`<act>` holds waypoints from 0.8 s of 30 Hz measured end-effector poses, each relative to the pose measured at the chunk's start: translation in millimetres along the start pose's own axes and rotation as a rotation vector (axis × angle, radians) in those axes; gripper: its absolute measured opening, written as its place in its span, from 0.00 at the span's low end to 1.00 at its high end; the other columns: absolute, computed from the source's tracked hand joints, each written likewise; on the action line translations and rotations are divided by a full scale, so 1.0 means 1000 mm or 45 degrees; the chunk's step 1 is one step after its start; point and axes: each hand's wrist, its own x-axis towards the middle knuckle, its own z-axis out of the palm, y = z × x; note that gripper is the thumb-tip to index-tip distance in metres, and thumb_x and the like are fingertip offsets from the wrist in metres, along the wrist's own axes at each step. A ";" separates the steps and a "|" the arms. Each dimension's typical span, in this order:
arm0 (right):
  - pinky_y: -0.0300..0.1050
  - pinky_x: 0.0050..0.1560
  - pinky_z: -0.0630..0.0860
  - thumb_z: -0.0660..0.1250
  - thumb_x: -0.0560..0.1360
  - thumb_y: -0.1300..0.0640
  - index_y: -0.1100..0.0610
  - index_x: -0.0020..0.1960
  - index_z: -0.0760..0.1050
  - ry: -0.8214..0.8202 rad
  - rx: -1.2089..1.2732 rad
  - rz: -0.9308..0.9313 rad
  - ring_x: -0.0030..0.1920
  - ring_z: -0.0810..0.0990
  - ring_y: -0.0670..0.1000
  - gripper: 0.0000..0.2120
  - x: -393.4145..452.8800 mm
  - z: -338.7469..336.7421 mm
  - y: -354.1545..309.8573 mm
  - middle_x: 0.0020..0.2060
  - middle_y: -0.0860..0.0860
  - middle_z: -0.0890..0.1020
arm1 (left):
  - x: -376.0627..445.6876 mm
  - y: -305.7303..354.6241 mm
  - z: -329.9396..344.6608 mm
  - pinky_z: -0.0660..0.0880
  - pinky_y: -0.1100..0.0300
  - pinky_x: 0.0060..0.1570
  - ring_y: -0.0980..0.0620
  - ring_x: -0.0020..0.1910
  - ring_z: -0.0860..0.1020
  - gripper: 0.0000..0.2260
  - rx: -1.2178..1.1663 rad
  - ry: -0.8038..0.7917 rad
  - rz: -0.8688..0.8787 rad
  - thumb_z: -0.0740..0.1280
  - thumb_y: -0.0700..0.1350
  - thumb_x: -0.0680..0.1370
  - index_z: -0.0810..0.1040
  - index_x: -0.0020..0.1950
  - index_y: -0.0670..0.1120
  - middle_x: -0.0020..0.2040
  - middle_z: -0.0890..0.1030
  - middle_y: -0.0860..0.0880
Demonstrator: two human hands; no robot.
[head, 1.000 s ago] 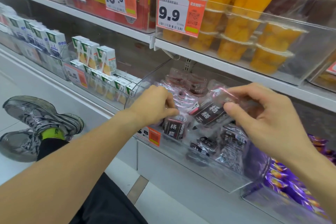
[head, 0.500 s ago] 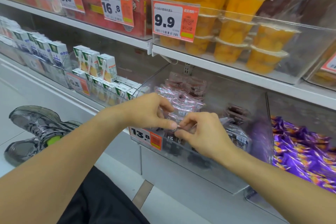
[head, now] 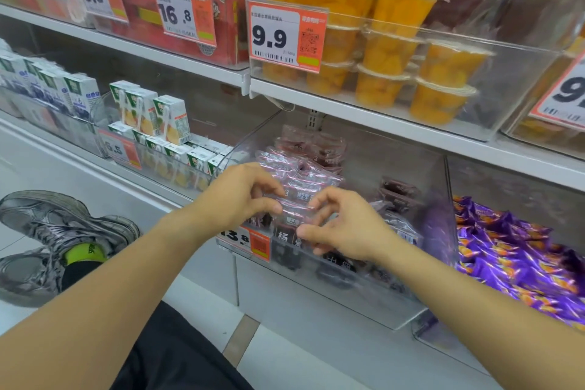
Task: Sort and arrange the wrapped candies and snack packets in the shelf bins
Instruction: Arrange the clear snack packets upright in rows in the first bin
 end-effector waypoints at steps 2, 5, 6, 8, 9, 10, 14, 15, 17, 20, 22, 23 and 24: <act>0.62 0.44 0.83 0.78 0.71 0.58 0.57 0.52 0.71 0.020 0.115 0.032 0.35 0.86 0.58 0.18 0.005 0.010 0.004 0.40 0.58 0.84 | -0.001 -0.002 0.005 0.74 0.53 0.54 0.53 0.47 0.75 0.12 0.085 0.044 0.023 0.77 0.51 0.70 0.85 0.52 0.53 0.48 0.78 0.52; 0.53 0.45 0.82 0.79 0.69 0.48 0.52 0.53 0.70 0.024 -0.162 0.029 0.38 0.85 0.51 0.22 0.006 0.008 0.001 0.44 0.51 0.84 | -0.006 -0.002 0.010 0.63 0.60 0.63 0.53 0.63 0.68 0.13 0.187 0.057 0.080 0.73 0.53 0.75 0.83 0.58 0.53 0.61 0.74 0.51; 0.48 0.46 0.80 0.80 0.65 0.43 0.50 0.55 0.70 0.003 -0.297 0.038 0.43 0.83 0.49 0.27 0.006 0.001 0.000 0.47 0.48 0.82 | -0.008 -0.001 0.011 0.60 0.61 0.63 0.53 0.66 0.66 0.15 0.170 0.039 0.090 0.71 0.56 0.75 0.81 0.59 0.52 0.64 0.72 0.52; 0.46 0.51 0.78 0.80 0.56 0.33 0.48 0.62 0.66 -0.017 -0.358 0.089 0.53 0.78 0.47 0.43 0.009 -0.017 -0.004 0.57 0.46 0.75 | -0.013 0.002 0.015 0.57 0.61 0.64 0.55 0.69 0.64 0.24 0.172 -0.012 0.098 0.65 0.66 0.73 0.77 0.62 0.53 0.67 0.71 0.54; 0.47 0.53 0.79 0.80 0.51 0.30 0.48 0.66 0.63 0.006 -0.328 0.116 0.57 0.77 0.49 0.52 0.012 -0.024 -0.006 0.62 0.48 0.73 | -0.014 0.003 0.017 0.56 0.61 0.64 0.56 0.69 0.63 0.28 0.206 -0.031 0.105 0.62 0.70 0.71 0.76 0.63 0.55 0.67 0.70 0.55; 0.49 0.53 0.81 0.79 0.48 0.29 0.49 0.71 0.59 0.030 -0.303 0.148 0.58 0.78 0.51 0.60 0.017 -0.031 -0.007 0.66 0.51 0.71 | -0.014 0.003 0.019 0.54 0.61 0.64 0.57 0.69 0.63 0.30 0.237 -0.041 0.108 0.60 0.73 0.68 0.74 0.62 0.56 0.67 0.70 0.56; 0.48 0.45 0.84 0.80 0.65 0.43 0.58 0.77 0.59 0.050 0.001 0.288 0.49 0.86 0.55 0.49 0.046 -0.044 -0.009 0.65 0.59 0.76 | -0.009 0.003 0.023 0.52 0.61 0.63 0.57 0.68 0.64 0.31 0.223 0.008 0.062 0.59 0.75 0.63 0.74 0.58 0.58 0.65 0.73 0.58; 0.51 0.50 0.84 0.78 0.70 0.49 0.62 0.72 0.66 0.090 0.015 0.286 0.47 0.86 0.54 0.37 0.055 -0.045 -0.007 0.58 0.59 0.81 | -0.008 0.002 0.024 0.52 0.61 0.63 0.57 0.68 0.64 0.31 0.209 0.019 0.062 0.59 0.75 0.63 0.75 0.57 0.59 0.65 0.73 0.58; 0.53 0.56 0.82 0.73 0.75 0.59 0.60 0.58 0.79 0.197 -0.227 0.253 0.48 0.86 0.54 0.13 0.070 -0.045 -0.006 0.50 0.56 0.85 | -0.008 -0.001 0.024 0.53 0.60 0.64 0.57 0.68 0.64 0.31 0.187 0.020 0.065 0.60 0.76 0.62 0.75 0.57 0.59 0.65 0.73 0.59; 0.51 0.53 0.82 0.68 0.76 0.65 0.58 0.46 0.82 0.313 -0.572 0.142 0.46 0.86 0.52 0.05 0.082 -0.040 -0.010 0.43 0.54 0.86 | -0.007 -0.003 0.024 0.54 0.58 0.66 0.55 0.70 0.62 0.31 0.198 -0.002 0.094 0.61 0.76 0.63 0.75 0.58 0.59 0.67 0.71 0.59; 0.49 0.49 0.83 0.69 0.75 0.64 0.56 0.44 0.82 0.363 -0.617 0.097 0.42 0.86 0.50 0.06 0.087 -0.039 -0.011 0.39 0.52 0.86 | -0.004 0.000 0.022 0.54 0.51 0.73 0.55 0.74 0.58 0.32 0.259 -0.041 0.148 0.66 0.74 0.65 0.73 0.63 0.59 0.73 0.66 0.58; 0.48 0.48 0.83 0.70 0.75 0.64 0.55 0.43 0.82 0.371 -0.607 0.093 0.41 0.86 0.49 0.05 0.090 -0.039 -0.011 0.38 0.51 0.86 | -0.001 0.002 0.021 0.52 0.48 0.76 0.56 0.76 0.54 0.35 0.296 -0.089 0.163 0.69 0.73 0.65 0.70 0.68 0.59 0.76 0.63 0.57; 0.48 0.47 0.84 0.71 0.75 0.63 0.55 0.42 0.82 0.356 -0.601 0.093 0.39 0.86 0.49 0.05 0.092 -0.039 -0.011 0.36 0.50 0.85 | 0.002 0.004 0.019 0.47 0.47 0.78 0.56 0.78 0.50 0.41 0.335 -0.164 0.155 0.70 0.71 0.65 0.64 0.73 0.58 0.78 0.59 0.57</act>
